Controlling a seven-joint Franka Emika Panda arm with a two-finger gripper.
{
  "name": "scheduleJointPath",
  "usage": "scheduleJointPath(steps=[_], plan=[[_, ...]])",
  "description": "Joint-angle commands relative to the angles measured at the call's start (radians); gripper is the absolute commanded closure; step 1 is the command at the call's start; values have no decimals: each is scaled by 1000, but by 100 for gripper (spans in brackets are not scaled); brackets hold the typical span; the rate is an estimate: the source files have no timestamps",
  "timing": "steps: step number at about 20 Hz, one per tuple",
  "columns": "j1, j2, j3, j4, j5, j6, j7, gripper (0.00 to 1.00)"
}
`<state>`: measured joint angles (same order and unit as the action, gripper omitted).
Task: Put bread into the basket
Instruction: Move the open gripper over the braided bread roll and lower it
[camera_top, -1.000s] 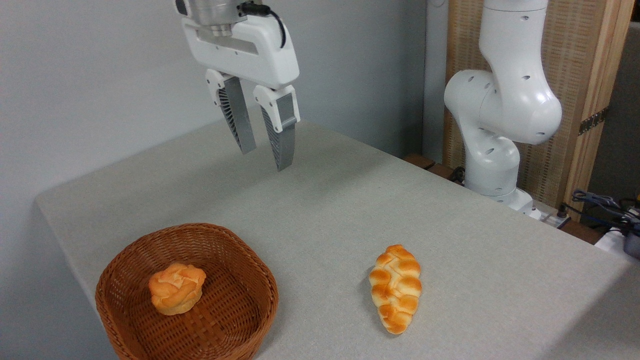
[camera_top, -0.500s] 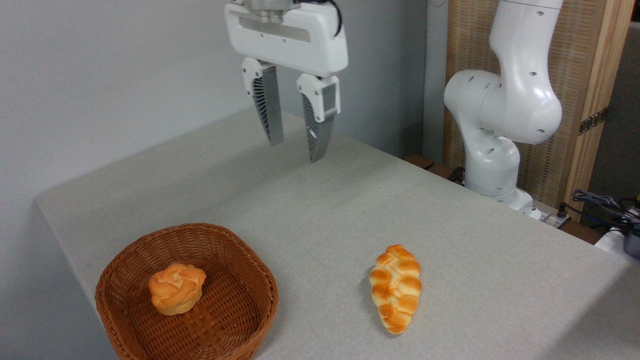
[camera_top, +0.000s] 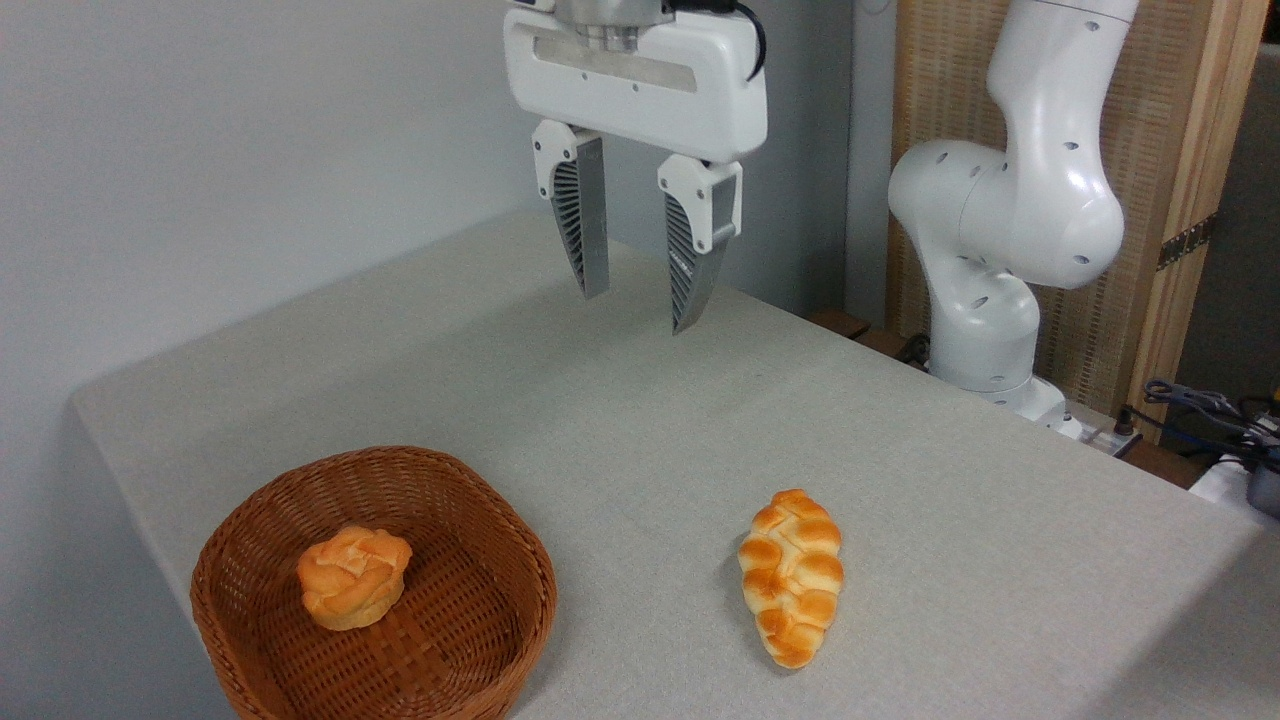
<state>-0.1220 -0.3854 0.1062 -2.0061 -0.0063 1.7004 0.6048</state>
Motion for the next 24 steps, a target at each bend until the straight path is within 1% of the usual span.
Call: scheduleJointPath(steps=[1,2,3,4,6,8,11,12,14,15,17,18,21,22,23,24], plan=[[-10,-36,12,-104,2,60,13,0],[-7,-58,13,-159,2,105,13,0],[5,-81,15,-207,2,155,12,0],[36,-95,14,-241,2,198,10,0],[56,-96,13,-272,2,229,9,0],[62,-93,15,-299,2,237,1,0],[64,-93,29,-336,0,237,-26,0],[62,-96,44,-345,2,237,-74,0],[62,-93,52,-347,2,237,-153,0],[62,-93,56,-350,2,237,-166,0],[62,-93,104,-379,3,242,-169,0],[61,-93,112,-384,5,243,-171,0],[56,-93,167,-385,29,245,-172,0],[53,-93,173,-385,34,245,-171,0],[53,-93,175,-387,43,245,-171,0],[51,-92,175,-387,77,245,-171,0]])
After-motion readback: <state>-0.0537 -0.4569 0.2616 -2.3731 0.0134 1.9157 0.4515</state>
